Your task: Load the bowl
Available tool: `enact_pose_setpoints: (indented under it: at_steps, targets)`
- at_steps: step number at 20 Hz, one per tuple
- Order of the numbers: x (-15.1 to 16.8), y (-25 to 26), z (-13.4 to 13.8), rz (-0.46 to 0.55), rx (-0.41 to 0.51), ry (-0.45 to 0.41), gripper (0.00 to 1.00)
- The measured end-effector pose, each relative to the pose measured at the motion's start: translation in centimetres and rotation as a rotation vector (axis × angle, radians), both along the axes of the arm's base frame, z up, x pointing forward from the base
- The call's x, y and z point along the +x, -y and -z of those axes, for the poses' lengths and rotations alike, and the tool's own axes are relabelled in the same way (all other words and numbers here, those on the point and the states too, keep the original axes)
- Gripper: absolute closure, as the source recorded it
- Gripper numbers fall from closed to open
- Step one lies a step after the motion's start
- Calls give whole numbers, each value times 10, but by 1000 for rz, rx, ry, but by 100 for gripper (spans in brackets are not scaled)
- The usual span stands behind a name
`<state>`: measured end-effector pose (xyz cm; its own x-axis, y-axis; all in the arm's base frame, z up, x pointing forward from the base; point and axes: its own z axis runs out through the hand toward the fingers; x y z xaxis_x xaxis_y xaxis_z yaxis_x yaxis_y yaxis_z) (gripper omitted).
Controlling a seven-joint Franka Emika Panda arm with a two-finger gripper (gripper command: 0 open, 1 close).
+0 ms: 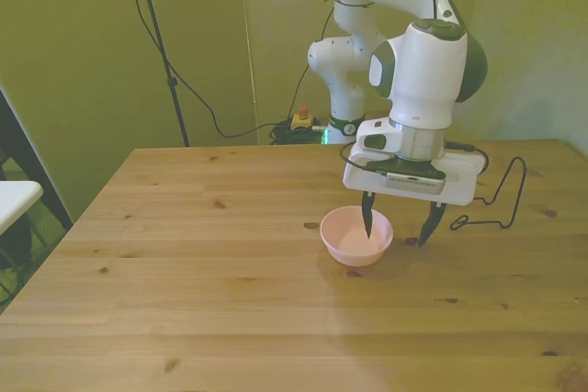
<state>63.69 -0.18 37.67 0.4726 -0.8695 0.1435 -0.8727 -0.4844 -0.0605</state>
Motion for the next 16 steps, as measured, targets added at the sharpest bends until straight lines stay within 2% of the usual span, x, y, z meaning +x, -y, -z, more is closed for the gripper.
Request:
enact_pose_setpoints:
  at_steps: [1,2,16]
  targets:
    - [0,1,2,2,-1,-3,0]
    - [0,2,4,3,-1,-6,100]
    - [0,19,12,14,-3,-21,100]
